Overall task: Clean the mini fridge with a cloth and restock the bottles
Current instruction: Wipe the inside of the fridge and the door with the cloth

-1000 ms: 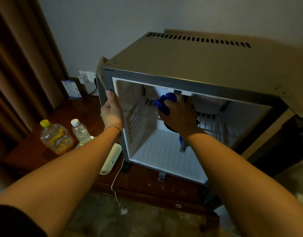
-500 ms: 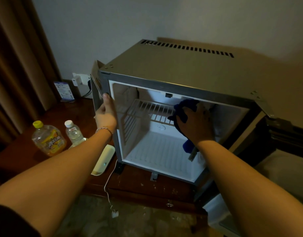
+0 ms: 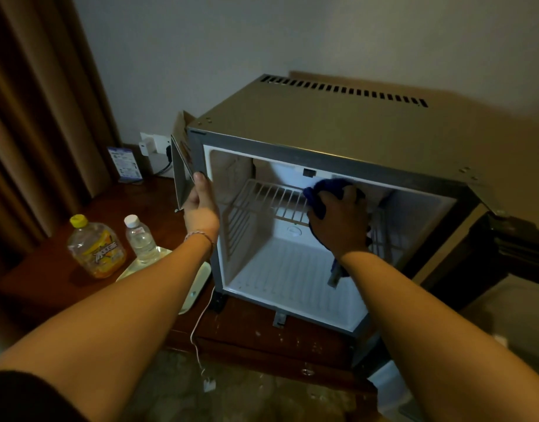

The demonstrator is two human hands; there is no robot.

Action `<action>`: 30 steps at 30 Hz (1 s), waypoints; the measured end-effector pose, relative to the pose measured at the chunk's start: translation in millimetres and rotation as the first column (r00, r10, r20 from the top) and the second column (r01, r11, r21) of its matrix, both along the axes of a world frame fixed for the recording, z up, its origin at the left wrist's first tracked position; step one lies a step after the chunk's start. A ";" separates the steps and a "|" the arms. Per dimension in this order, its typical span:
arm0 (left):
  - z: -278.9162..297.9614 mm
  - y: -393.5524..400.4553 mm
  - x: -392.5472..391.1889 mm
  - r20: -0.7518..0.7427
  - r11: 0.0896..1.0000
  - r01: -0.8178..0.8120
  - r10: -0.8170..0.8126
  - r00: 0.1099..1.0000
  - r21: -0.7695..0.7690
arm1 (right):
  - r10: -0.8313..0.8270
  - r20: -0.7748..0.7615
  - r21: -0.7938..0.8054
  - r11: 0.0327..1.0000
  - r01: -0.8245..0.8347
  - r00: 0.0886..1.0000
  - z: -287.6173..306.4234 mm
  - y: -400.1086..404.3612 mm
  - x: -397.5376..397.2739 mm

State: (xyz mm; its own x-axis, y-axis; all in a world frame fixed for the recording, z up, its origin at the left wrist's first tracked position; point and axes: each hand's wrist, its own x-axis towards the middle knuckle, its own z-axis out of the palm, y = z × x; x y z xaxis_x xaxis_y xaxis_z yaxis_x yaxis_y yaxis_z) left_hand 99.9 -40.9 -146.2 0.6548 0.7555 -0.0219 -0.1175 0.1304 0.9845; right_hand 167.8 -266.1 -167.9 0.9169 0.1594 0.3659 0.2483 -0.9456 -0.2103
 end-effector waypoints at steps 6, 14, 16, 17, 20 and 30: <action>0.9 -1.3 4.1 0.019 0.998 -0.026 0.027 0.999 -0.057 | 0.160 -0.012 -0.055 0.986 -0.160 0.987 3.1 51.1 3.4; -1.1 1.8 -0.5 -0.086 0.997 0.001 0.006 0.996 0.073 | 0.142 -0.028 -0.135 0.980 -0.145 0.989 6.9 23.7 -2.7; -0.3 2.5 -1.6 -0.107 0.996 0.015 -0.005 0.994 0.092 | 0.113 -0.034 -0.123 0.986 -0.116 0.993 5.2 9.7 -1.7; 0.9 2.2 -2.5 -0.114 0.995 0.024 -0.013 0.993 0.098 | 0.094 -0.036 -0.106 0.990 -0.097 0.995 4.9 2.6 -2.5; -0.4 3.5 -3.8 -0.146 0.992 0.058 -0.041 0.988 0.112 | 0.046 -0.073 -0.054 0.997 -0.050 0.996 4.8 -13.2 -6.0; -8.4 12.0 -6.7 -0.182 0.982 0.113 -0.084 0.980 0.152 | -0.081 -0.085 -0.060 0.995 0.076 0.993 -2.8 -39.5 -12.1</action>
State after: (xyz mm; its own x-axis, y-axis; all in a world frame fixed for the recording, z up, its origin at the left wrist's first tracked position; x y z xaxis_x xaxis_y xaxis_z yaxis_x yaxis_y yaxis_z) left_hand 93.2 -28.9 -154.6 0.7230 0.6903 -0.0258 0.0633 -0.0290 0.9976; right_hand 155.7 -305.6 -170.7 0.9555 0.1040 0.2760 0.1560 -0.9724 -0.1738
